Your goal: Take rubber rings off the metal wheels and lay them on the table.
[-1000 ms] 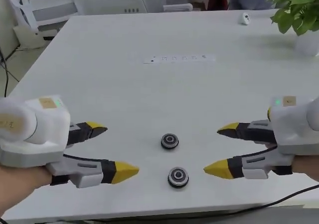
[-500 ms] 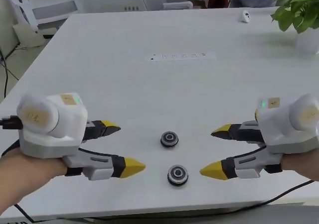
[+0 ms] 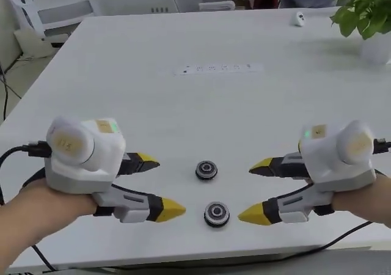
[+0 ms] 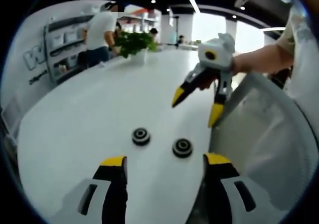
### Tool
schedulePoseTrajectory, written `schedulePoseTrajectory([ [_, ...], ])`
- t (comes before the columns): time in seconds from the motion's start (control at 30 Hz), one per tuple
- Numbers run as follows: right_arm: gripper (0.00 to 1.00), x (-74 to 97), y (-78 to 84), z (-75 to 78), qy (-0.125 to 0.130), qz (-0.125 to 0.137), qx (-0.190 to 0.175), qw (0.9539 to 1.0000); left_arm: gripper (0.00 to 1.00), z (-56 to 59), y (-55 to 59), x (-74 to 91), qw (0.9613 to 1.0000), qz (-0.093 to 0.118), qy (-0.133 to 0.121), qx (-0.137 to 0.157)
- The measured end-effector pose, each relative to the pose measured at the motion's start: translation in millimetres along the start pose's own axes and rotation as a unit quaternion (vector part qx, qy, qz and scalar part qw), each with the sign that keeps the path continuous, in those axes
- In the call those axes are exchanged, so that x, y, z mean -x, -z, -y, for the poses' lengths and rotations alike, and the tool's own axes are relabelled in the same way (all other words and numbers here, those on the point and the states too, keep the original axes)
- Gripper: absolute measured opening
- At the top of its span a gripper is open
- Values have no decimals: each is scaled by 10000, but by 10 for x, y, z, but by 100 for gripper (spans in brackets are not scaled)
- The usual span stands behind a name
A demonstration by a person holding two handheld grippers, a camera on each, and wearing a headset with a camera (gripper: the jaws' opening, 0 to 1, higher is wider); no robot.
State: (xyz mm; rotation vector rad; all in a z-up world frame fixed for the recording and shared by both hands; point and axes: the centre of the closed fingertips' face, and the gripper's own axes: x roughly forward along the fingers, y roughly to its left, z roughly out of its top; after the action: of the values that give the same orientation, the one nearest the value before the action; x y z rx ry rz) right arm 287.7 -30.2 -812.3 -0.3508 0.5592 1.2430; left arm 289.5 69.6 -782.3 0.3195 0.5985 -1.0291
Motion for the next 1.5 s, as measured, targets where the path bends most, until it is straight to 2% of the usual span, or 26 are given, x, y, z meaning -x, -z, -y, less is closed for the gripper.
schedulePoseTrajectory([
  [0.53, 55, -146, 78, -7, -215, -185, 164, 9995, 59, 53, 69, -243, 9988, -275, 352, -203],
  [0.9, 53, -215, 122, -20, -352, -265, 180, 9989, 56, 119, 95, -369, 9974, -378, 517, -320],
  [1.03, 53, -232, 163, -36, -418, -357, 227, 9982, 54, 146, 95, -416, 9968, -423, 580, -354],
  [1.23, 53, -241, 181, -46, -440, -415, 261, 9978, 51, 170, 56, -488, 9968, -398, 652, -243],
  [1.5, 53, -238, 187, -65, -480, -462, 306, 9973, 47, 238, 109, -584, 9946, -560, 784, -380],
])
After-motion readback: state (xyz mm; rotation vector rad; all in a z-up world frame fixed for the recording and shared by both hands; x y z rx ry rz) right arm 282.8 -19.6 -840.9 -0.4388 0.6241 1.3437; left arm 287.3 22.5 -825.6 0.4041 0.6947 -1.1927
